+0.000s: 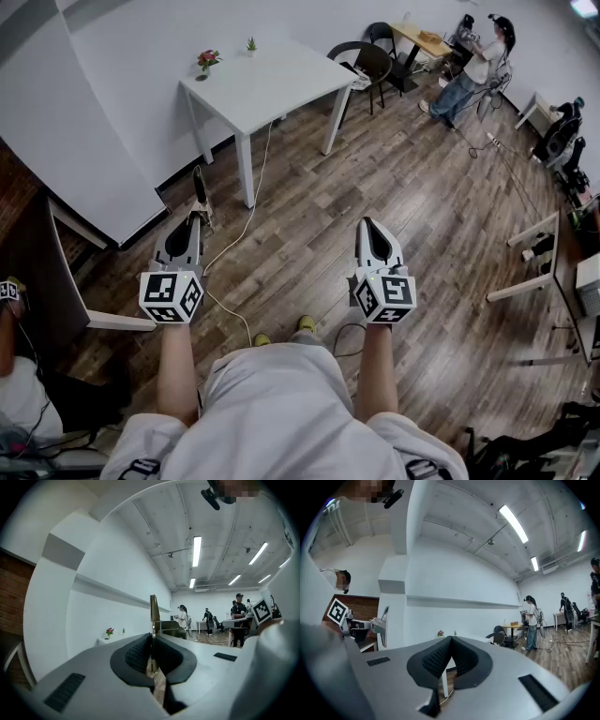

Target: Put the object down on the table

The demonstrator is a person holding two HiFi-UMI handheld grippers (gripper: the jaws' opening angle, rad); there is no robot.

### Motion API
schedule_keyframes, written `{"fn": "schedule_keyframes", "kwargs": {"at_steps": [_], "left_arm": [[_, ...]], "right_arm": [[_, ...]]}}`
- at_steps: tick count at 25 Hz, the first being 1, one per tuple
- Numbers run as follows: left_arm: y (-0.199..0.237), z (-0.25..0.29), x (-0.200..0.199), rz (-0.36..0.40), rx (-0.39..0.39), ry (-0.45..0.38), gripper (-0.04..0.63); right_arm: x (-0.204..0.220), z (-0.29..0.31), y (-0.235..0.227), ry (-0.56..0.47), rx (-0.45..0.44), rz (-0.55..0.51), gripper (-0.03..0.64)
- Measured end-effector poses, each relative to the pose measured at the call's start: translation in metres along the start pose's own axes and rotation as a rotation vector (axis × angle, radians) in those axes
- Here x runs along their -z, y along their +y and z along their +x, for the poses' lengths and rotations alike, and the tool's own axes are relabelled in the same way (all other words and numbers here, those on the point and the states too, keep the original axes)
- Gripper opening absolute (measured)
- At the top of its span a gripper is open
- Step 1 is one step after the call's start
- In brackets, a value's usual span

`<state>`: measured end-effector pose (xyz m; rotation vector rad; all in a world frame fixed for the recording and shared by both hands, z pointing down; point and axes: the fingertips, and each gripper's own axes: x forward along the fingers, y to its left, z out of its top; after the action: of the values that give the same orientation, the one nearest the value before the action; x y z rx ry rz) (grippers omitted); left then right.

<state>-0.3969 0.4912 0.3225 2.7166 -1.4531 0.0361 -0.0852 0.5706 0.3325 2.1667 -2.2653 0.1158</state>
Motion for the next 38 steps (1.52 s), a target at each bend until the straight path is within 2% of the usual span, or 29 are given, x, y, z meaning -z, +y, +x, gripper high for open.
{"fn": "schedule_keyframes", "kwargs": {"at_steps": [26, 38], "left_arm": [[0.007, -0.002, 0.007, -0.015, 0.024, 0.003, 0.021], [0.017, 0.056, 0.018, -0.017, 0.034, 0.034, 0.021]], "right_arm": [[0.008, 0.004, 0.018, 0.004, -0.008, 0.012, 0.008], [0.022, 0.060, 0.003, 0.033, -0.029, 0.020, 0.008]]}}
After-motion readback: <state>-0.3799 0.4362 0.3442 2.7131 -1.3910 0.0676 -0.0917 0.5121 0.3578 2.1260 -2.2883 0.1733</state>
